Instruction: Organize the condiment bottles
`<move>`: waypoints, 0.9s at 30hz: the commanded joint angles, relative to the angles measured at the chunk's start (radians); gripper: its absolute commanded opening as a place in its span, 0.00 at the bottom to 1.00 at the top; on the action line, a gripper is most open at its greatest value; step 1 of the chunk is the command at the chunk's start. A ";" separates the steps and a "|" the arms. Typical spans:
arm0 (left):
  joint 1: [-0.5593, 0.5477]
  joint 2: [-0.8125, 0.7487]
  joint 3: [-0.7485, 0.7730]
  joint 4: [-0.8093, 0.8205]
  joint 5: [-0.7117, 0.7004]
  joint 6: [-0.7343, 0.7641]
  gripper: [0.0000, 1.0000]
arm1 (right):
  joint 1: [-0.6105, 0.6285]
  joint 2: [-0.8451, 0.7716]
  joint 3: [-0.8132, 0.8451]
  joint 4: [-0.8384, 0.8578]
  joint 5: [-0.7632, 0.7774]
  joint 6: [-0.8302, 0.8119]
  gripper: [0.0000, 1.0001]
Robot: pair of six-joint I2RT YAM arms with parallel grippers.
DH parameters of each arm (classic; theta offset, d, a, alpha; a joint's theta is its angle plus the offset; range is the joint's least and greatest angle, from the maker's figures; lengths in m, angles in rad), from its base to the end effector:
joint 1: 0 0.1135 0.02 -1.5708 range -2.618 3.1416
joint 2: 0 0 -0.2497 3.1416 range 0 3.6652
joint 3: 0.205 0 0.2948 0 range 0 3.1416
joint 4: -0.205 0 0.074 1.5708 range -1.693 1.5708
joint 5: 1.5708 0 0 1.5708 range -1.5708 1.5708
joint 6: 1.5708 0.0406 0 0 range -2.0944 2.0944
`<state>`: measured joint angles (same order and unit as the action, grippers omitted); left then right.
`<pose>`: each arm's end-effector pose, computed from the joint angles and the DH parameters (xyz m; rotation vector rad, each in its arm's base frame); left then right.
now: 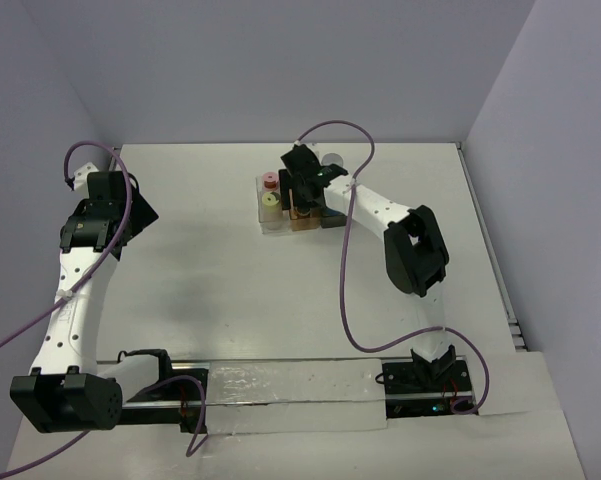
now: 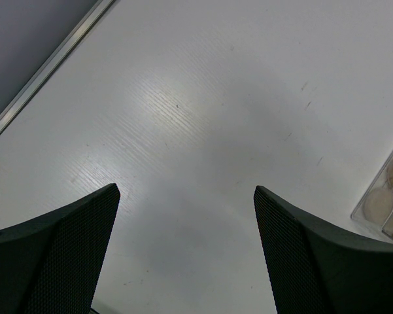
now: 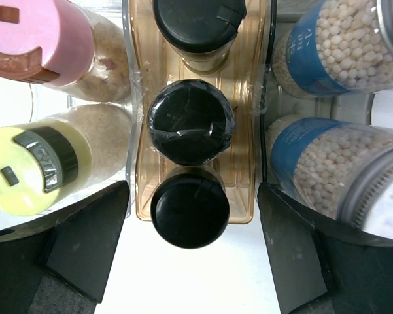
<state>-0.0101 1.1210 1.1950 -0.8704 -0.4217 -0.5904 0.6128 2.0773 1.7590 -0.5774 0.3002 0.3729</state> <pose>0.2726 0.0139 0.3402 -0.8429 2.1277 0.1912 0.4196 0.2804 0.2105 -0.1614 2.4085 0.0791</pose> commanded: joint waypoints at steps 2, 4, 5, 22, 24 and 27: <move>0.009 -0.008 0.017 0.016 -0.013 -0.014 0.92 | 0.004 -0.199 -0.020 0.039 -0.028 0.002 0.87; 0.009 -0.003 0.037 0.007 -0.003 -0.020 0.92 | 0.004 -0.239 -0.019 0.039 -0.039 0.006 0.87; 0.009 -0.002 0.042 0.004 0.001 -0.023 0.92 | 0.005 -0.271 -0.014 0.032 -0.040 0.008 0.87; 0.009 -0.090 0.042 0.065 0.035 -0.045 0.90 | -0.006 -0.802 -0.408 -0.112 0.384 0.032 1.00; 0.009 -0.103 0.043 0.073 0.044 -0.036 0.90 | -0.017 -0.866 -0.492 -0.165 0.394 0.076 1.00; 0.009 -0.110 0.033 0.073 0.060 -0.028 0.90 | -0.025 -0.945 -0.593 -0.185 0.371 0.129 1.00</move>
<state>-0.0097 1.0374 1.1992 -0.8499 -0.3949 -0.6254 0.6019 1.2319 1.2637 -0.6822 0.6185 0.4164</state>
